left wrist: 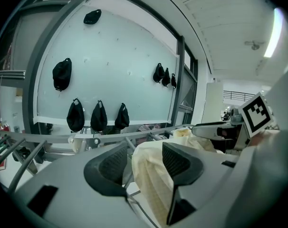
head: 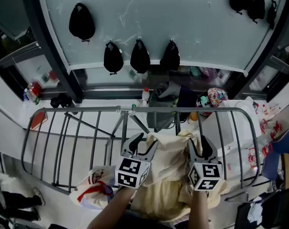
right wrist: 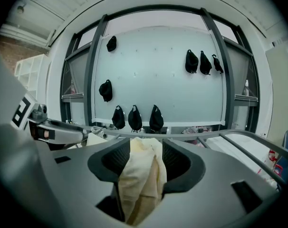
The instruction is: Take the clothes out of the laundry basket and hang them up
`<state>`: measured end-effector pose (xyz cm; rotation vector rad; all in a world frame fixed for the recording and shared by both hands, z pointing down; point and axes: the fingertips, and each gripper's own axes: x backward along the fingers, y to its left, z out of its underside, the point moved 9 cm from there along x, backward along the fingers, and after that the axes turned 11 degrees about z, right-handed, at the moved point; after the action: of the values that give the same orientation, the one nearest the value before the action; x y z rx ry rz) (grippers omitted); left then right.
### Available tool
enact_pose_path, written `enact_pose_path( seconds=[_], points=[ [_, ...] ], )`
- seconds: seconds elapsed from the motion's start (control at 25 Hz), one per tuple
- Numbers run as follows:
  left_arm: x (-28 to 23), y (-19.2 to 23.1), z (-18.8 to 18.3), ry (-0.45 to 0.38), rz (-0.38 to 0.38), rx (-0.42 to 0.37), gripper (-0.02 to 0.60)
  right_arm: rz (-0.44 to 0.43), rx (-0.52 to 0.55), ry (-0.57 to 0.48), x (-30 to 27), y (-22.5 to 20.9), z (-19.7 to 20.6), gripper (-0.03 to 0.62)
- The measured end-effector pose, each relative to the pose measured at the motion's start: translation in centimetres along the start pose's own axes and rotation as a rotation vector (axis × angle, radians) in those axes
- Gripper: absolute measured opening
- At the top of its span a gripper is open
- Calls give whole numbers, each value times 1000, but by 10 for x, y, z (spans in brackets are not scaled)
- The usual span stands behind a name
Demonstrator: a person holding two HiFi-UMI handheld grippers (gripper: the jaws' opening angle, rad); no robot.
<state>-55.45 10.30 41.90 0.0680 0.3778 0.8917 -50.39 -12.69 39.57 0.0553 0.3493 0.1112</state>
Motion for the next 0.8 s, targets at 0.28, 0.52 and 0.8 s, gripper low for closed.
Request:
enact_pose_path(
  seconds=[0.28, 0.52, 0.8],
  points=[
    [35, -21, -18, -109, -43, -20, 220, -42, -58, -122, 43, -8, -21, 186],
    [72, -50, -33, -229, -54, -71, 125, -148, -47, -263, 88, -1, -27, 69],
    [115, -94, -30, -338, -40, -124, 36, -201, -32, -335, 143, 3, -24, 2]
  ],
)
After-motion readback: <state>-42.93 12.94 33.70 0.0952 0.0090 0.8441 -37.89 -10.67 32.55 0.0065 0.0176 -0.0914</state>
